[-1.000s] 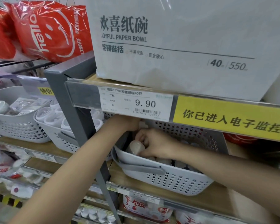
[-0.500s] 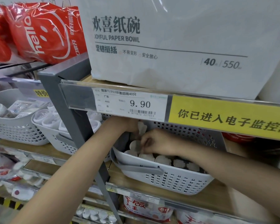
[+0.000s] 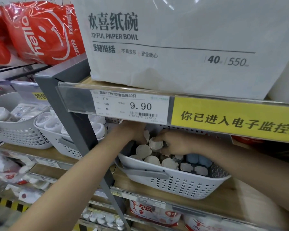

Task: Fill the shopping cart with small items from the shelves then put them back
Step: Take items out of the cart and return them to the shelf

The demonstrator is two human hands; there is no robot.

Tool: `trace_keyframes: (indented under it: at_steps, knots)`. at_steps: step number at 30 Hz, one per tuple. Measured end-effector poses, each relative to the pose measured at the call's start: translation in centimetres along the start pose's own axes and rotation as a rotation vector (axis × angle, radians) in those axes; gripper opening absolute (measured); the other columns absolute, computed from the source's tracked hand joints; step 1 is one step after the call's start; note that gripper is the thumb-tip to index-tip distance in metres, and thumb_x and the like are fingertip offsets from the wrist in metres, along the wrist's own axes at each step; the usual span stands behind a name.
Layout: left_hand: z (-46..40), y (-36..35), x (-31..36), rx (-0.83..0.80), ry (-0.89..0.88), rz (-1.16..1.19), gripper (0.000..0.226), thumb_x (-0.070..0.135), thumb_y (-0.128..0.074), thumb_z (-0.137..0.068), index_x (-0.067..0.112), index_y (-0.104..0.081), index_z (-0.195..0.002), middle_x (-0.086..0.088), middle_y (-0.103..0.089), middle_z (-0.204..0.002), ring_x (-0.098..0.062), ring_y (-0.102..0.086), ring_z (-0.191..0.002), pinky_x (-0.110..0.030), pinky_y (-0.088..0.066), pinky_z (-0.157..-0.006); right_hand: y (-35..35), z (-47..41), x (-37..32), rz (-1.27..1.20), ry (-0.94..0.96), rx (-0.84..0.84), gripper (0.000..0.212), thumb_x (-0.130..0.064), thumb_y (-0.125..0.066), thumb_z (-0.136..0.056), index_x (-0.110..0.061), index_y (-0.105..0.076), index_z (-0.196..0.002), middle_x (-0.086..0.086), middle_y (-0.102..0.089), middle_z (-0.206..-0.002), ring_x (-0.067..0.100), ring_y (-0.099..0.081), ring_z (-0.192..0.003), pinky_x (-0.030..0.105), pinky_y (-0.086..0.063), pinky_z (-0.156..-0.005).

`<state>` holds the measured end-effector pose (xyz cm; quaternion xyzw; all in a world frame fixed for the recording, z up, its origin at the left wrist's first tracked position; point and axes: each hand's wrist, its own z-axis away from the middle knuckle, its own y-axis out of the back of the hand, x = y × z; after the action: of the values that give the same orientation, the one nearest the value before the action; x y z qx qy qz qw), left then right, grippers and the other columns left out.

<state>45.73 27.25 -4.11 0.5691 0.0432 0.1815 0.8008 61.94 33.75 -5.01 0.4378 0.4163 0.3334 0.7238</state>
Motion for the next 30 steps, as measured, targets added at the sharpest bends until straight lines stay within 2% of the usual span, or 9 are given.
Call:
trace_keyframes:
  at_steps: [3,8,10,14,17,19,21,26,30]
  knots:
    - [-0.3,0.0,0.3,-0.006,-0.038,-0.051,0.052,0.021,-0.070,-0.082,0.016,-0.048,-0.129,-0.006,-0.054,-0.124,-0.028,-0.052,-0.110,-0.037,-0.044,-0.094,-0.2,-0.3,0.4,-0.030,-0.026,-0.017,0.049,-0.023,-0.052,-0.097,-0.014,-0.040,-0.144,0.008,-0.041,-0.147,0.021,-0.044,-0.127,0.013,-0.025,-0.077]
    - [-0.1,-0.3,0.2,0.022,-0.052,-0.039,0.046,0.013,-0.066,-0.086,0.012,-0.047,-0.128,-0.010,-0.052,-0.128,-0.029,-0.049,-0.113,-0.038,-0.042,-0.096,-0.4,-0.6,0.4,-0.048,-0.045,-0.028,0.049,-0.020,-0.050,-0.098,-0.016,-0.038,-0.146,0.008,-0.038,-0.150,0.022,-0.042,-0.130,0.016,-0.027,-0.082]
    - [0.7,-0.1,0.5,0.072,-0.083,-0.044,0.046,0.010,-0.065,-0.086,0.012,-0.047,-0.128,-0.010,-0.053,-0.125,-0.029,-0.050,-0.110,-0.035,-0.042,-0.089,-0.3,-0.6,0.4,-0.046,-0.050,-0.036,0.050,-0.021,-0.050,-0.098,-0.017,-0.037,-0.147,0.006,-0.038,-0.150,0.022,-0.043,-0.129,0.017,-0.028,-0.083]
    - [3.1,0.7,1.1,0.232,-0.089,-0.036,0.014,0.008,-0.047,-0.094,0.015,-0.045,-0.106,-0.010,-0.052,-0.115,-0.025,-0.048,-0.099,-0.028,-0.037,-0.083,0.1,-0.3,0.5,-0.018,-0.054,-0.055,0.049,-0.024,-0.049,-0.099,-0.015,-0.039,-0.145,0.009,-0.043,-0.145,0.021,-0.048,-0.116,0.020,-0.031,-0.081]
    - [5.2,1.3,1.5,0.334,-0.145,-0.018,0.023,0.016,-0.043,-0.099,0.014,-0.051,-0.120,-0.006,-0.053,-0.127,-0.022,-0.050,-0.111,-0.022,-0.033,-0.084,0.6,0.0,0.7,0.002,-0.056,-0.019,0.039,-0.023,-0.048,-0.098,-0.010,-0.050,-0.135,0.010,-0.054,-0.131,0.026,-0.051,-0.114,0.028,-0.041,-0.090]
    - [6.5,1.3,1.4,0.361,-0.168,0.019,0.027,0.019,-0.044,-0.098,0.016,-0.055,-0.123,-0.004,-0.056,-0.128,-0.021,-0.051,-0.114,-0.022,-0.036,-0.089,0.9,0.4,0.6,-0.070,-0.025,0.035,0.028,-0.023,-0.049,-0.097,-0.009,-0.057,-0.120,0.005,-0.059,-0.109,0.023,-0.054,-0.100,0.029,-0.042,-0.078]
    - [7.9,0.9,1.3,0.388,-0.190,0.055,0.028,0.021,-0.046,-0.096,0.018,-0.057,-0.121,-0.002,-0.060,-0.123,-0.021,-0.053,-0.112,-0.033,-0.044,-0.094,1.1,1.2,0.4,-0.143,0.016,0.091,0.011,-0.025,-0.049,-0.098,-0.017,-0.055,-0.104,-0.005,-0.055,-0.090,0.018,-0.052,-0.089,0.023,-0.035,-0.066]
    - [13.7,-1.1,0.9,0.586,-0.236,0.175,0.035,0.024,-0.052,-0.095,0.026,-0.055,-0.129,0.007,-0.057,-0.127,-0.016,-0.057,-0.109,-0.034,-0.049,-0.088,1.5,4.7,-2.6,-0.214,0.114,0.256,0.031,-0.030,-0.052,-0.096,-0.027,-0.055,-0.127,-0.012,-0.058,-0.121,0.006,-0.054,-0.109,0.026,-0.044,-0.091]
    - [19.7,-3.1,-1.0,0.656,-0.225,0.145,0.038,0.035,-0.038,-0.094,0.025,-0.055,-0.126,0.013,-0.056,-0.120,-0.002,-0.053,-0.104,-0.015,-0.046,-0.084,0.9,7.6,-6.2,-0.235,0.225,0.473,0.025,-0.033,-0.050,-0.097,-0.032,-0.058,-0.120,-0.024,-0.055,-0.116,-0.013,-0.049,-0.100,0.002,-0.034,-0.082]
